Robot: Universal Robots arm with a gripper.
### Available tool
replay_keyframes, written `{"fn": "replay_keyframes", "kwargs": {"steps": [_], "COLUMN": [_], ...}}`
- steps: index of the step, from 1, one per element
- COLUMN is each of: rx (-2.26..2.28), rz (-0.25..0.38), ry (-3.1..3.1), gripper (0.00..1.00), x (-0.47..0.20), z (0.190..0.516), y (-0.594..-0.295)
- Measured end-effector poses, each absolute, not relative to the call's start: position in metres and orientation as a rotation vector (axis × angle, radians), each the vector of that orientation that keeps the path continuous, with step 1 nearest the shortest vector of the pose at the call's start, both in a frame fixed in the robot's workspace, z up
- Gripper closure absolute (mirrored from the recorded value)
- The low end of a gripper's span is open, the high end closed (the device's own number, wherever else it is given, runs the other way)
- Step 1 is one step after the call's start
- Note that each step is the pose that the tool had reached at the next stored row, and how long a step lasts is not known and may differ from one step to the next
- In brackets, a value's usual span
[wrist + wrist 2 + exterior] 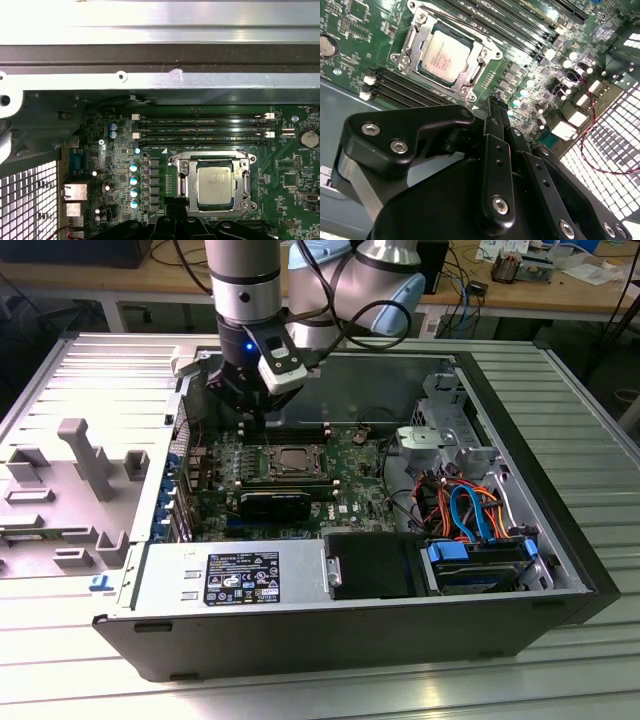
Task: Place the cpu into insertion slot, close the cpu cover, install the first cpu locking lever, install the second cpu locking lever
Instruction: 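Install the first cpu locking lever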
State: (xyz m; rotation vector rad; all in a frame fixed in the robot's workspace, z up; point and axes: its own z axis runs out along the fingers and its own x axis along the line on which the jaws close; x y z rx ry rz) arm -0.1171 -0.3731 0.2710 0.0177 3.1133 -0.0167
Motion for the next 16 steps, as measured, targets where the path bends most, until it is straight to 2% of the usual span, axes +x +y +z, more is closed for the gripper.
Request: {"fn": "replay_keyframes", "kwargs": {"steps": [11, 16], "rx": [-0.069, -0.073], "rz": [-0.015, -0.016], "ry": [3.112, 3.113], "gripper": [0.89, 0.89], "x": [-0.130, -0.130], "z": [0.270, 0.270], "y": [-0.372, -0.362]}}
